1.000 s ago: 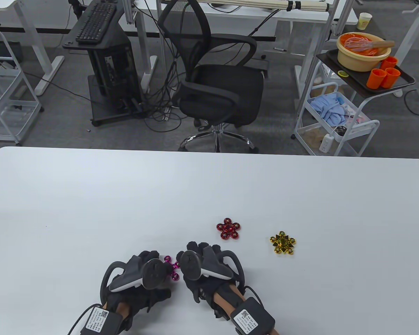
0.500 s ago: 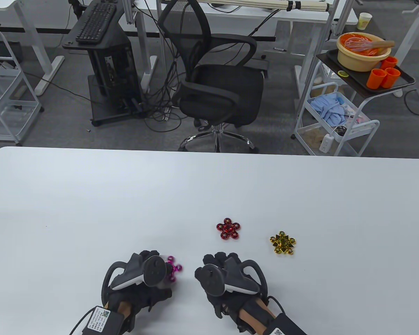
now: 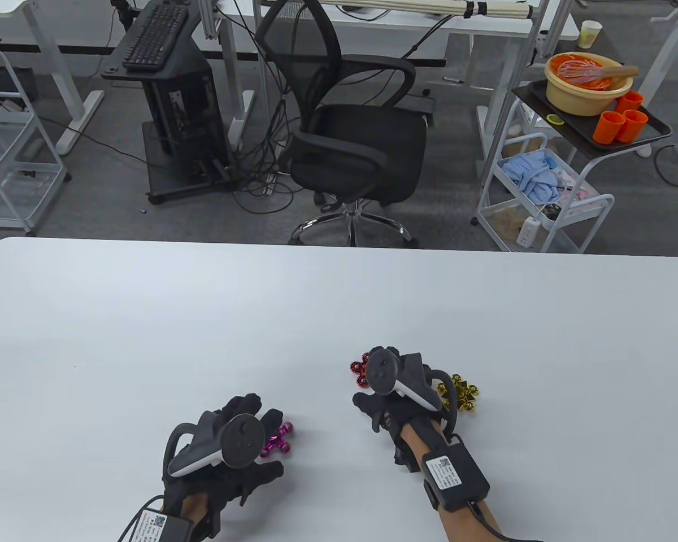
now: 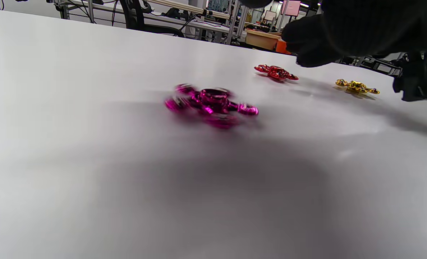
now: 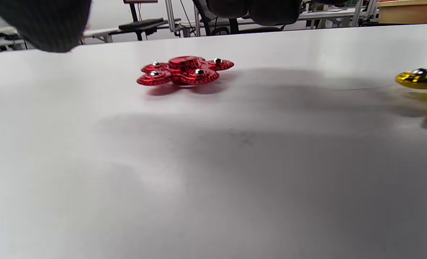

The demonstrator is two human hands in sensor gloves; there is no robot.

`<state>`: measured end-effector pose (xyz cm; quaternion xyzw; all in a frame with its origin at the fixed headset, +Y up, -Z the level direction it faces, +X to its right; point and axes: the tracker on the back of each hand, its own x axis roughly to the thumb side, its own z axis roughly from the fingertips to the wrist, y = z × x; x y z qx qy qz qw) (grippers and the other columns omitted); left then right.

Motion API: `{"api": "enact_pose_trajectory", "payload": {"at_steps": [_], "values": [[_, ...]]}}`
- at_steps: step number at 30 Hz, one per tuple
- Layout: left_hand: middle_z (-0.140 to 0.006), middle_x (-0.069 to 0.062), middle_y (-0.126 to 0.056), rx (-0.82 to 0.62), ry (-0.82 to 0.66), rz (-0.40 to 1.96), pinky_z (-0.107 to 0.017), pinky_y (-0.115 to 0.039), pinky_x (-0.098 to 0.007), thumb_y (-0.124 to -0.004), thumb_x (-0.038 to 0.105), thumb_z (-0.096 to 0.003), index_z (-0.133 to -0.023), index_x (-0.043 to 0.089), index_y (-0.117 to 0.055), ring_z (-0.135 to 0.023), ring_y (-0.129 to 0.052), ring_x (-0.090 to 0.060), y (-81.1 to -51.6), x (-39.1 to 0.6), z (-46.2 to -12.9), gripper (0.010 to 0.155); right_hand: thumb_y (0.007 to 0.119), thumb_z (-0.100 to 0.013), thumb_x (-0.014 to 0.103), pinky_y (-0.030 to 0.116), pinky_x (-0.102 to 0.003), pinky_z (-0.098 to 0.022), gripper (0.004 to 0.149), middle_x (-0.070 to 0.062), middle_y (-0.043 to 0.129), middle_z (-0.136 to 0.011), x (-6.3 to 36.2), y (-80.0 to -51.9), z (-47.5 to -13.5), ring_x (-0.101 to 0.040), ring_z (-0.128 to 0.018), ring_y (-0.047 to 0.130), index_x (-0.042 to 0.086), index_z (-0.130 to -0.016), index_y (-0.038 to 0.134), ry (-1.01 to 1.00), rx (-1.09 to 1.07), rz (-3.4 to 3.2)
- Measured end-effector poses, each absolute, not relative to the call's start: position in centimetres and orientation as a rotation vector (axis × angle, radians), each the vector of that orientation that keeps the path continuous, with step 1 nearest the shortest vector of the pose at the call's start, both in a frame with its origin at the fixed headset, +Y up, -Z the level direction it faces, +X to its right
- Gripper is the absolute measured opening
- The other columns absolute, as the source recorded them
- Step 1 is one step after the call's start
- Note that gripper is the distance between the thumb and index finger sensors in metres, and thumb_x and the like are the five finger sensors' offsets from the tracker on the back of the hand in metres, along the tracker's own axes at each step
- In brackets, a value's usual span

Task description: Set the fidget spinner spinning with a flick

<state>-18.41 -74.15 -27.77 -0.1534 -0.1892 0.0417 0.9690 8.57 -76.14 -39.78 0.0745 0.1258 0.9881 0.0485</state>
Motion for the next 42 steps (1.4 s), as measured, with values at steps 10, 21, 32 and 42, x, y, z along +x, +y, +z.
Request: {"api": "enact_pose_trajectory", "payload": {"at_steps": [10,21,32,42], "values": [[-0.115,-0.016,-0.02,-0.327,-0.372,0.04,-0.075,-0.038,-0.064,-0.07,0.066,-0.0431,-0.103,0.031,-0.036,-0.108,-0.03,-0.044,-75.1,-18.6,-28.2,0.078,0.075,-0.043,0.058,0.042,-0.068,-0.071,0.09,-0.021,0.034,-0.111,7.1,-78.4,-42.4,-0.054,-0.096,0.045,0.014,-0.103,0.025,0.529,0.161,3.065],[-0.116,-0.016,-0.021,-0.317,-0.366,0.035,-0.075,-0.039,-0.064,-0.07,0.066,-0.0431,-0.103,0.031,-0.037,-0.108,-0.031,-0.043,-75.0,-18.8,-28.2,0.077,0.077,-0.046,0.049,0.054,-0.065,-0.067,0.079,-0.022,0.042,-0.107,6.6,-78.5,-42.7,-0.052,-0.09,0.052,0.012,-0.102,0.036,0.48,0.169,3.068],[-0.116,-0.016,-0.022,-0.292,-0.365,0.047,-0.075,-0.038,-0.064,-0.07,0.066,-0.0431,-0.103,0.031,-0.037,-0.108,-0.031,-0.043,-74.9,-19.1,-28.3,0.077,0.088,-0.039,0.053,0.06,-0.066,-0.064,0.089,-0.021,0.054,-0.102,6.9,-76.1,-41.5,-0.051,-0.083,0.063,0.01,-0.1,0.041,0.236,0.306,2.965],[-0.116,-0.015,-0.022,-0.27,-0.348,0.025,-0.076,-0.037,-0.064,-0.07,0.065,-0.0434,-0.103,0.03,-0.038,-0.108,-0.031,-0.043,-74.8,-19.1,-28.3,0.076,0.089,-0.039,0.052,0.06,-0.067,-0.065,0.089,-0.021,0.054,-0.103,5.5,-73.5,-31.9,-0.052,-0.085,0.064,0.01,-0.101,0.041,0.144,0.757,2.828]]}}
